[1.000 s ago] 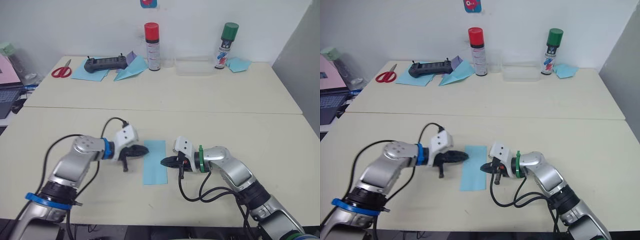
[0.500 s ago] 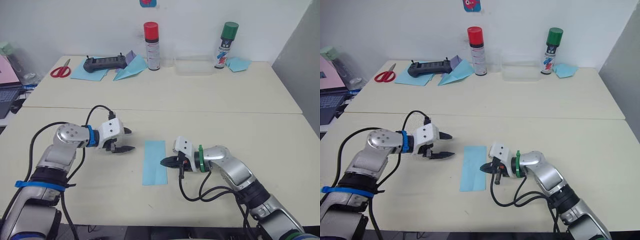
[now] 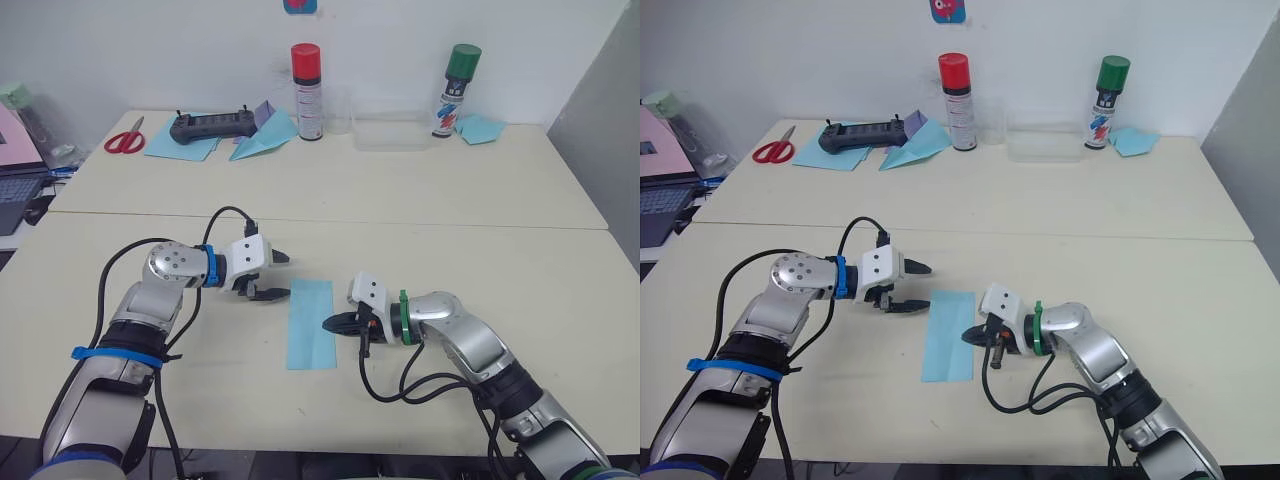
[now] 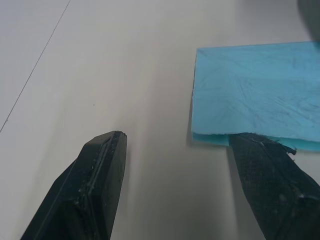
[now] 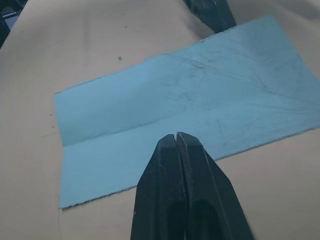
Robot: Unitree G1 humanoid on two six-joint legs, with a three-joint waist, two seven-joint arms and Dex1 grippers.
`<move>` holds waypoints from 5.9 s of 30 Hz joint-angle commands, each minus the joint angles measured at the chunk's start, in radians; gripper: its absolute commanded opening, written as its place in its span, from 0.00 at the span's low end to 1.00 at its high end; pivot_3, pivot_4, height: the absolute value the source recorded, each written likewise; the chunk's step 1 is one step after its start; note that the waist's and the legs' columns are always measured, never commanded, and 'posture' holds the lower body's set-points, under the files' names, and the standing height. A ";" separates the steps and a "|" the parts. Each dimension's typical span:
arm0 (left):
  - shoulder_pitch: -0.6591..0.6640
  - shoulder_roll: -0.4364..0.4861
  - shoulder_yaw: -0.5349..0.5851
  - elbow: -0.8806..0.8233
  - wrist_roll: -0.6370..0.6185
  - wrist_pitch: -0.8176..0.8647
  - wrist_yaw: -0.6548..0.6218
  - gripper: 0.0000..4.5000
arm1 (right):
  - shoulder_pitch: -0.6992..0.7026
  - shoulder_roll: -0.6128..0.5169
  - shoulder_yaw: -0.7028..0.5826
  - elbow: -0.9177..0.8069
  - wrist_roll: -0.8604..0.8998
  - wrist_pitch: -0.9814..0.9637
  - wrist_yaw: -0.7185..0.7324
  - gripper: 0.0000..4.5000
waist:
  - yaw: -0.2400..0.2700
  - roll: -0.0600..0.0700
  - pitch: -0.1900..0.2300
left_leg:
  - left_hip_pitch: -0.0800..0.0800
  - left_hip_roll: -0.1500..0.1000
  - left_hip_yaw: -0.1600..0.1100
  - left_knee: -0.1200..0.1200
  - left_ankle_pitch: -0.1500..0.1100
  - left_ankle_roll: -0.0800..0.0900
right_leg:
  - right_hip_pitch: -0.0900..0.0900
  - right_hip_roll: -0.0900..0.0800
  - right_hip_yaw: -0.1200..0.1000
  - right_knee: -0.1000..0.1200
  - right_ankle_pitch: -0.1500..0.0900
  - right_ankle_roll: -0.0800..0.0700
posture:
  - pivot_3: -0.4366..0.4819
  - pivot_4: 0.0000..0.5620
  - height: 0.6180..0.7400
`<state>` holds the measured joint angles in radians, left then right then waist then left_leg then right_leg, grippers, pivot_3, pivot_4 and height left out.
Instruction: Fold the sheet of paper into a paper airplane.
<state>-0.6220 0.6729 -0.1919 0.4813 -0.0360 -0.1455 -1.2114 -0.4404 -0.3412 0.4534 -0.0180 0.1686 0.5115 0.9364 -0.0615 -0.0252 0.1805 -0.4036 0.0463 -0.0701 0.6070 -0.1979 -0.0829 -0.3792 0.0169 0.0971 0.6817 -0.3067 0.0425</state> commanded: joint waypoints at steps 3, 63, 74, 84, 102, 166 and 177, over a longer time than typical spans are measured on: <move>-0.027 -0.002 -0.005 -0.019 0.012 -0.070 -0.013 0.80 | 0.020 -0.016 0.000 0.021 -0.018 0.031 -0.013 0.00 | 0.001 0.000 0.000 | 0.000 0.000 0.000 0.000 0.000 0.000 | 0.000 0.000 0.000 0.000 0.000 0.000 | 0.48 0.27 1.00; 0.082 0.185 -0.071 -0.546 0.106 0.299 -0.092 0.00 | 0.082 -0.119 -0.354 -0.297 0.210 0.160 -0.116 0.99 | 0.003 0.001 0.002 | -0.013 0.000 -0.004 0.003 0.000 0.000 | -0.010 0.001 -0.003 0.001 0.001 0.001 | 0.48 0.27 1.00; -0.033 0.098 -0.134 -0.333 0.118 -0.075 -0.106 0.00 | 0.024 -0.139 -0.409 -0.347 0.427 0.403 -0.088 0.99 | 0.006 0.001 0.002 | -0.013 0.000 -0.004 0.003 0.000 0.000 | -0.010 0.000 -0.003 0.001 0.002 -0.001 | 0.48 0.27 1.00; -0.221 -0.060 -0.208 0.013 0.138 -0.457 -0.116 0.00 | -0.031 -0.115 -0.399 -0.363 0.544 0.643 -0.203 0.99 | 0.010 0.001 0.002 | -0.014 -0.001 -0.004 0.004 0.000 0.000 | -0.010 0.000 -0.003 0.001 0.003 -0.002 | 0.48 0.27 1.00; -0.153 0.008 -0.059 -0.050 0.001 -0.263 -0.098 0.95 | -0.022 -0.161 -0.422 -0.366 0.544 0.611 -0.247 1.00 | 0.000 0.001 0.002 | -0.013 -0.001 -0.004 0.005 0.000 0.000 | -0.010 0.000 -0.004 0.006 0.002 -0.002 | 0.48 0.27 1.00; 0.317 -0.281 -0.117 -0.748 -0.230 0.635 0.395 0.00 | 0.026 -0.183 -0.364 -0.368 0.494 0.654 -0.378 0.77 | 0.007 0.001 0.001 | -0.011 -0.002 -0.005 0.009 0.000 0.000 | -0.009 0.000 -0.002 0.010 0.000 0.002 | 0.48 0.27 1.00; 0.341 -0.217 -0.144 -0.710 -0.174 0.612 0.379 0.00 | 0.069 -0.215 -0.369 -0.325 0.444 0.609 -0.375 0.01 | 0.007 0.001 0.001 | -0.011 -0.001 -0.004 0.009 0.000 0.000 | -0.009 0.000 -0.002 0.009 0.000 0.002 | 0.48 0.27 1.00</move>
<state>-0.2771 0.4567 -0.3216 -0.2305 -0.2228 0.4852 -0.8294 -0.3733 -0.5585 0.1056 -0.3373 0.6103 1.1283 0.5651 -0.0549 -0.0241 0.1812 -0.4151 0.0448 -0.0743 0.6158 -0.1974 -0.0826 -0.3879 0.0171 0.0951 0.6901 -0.3063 0.0442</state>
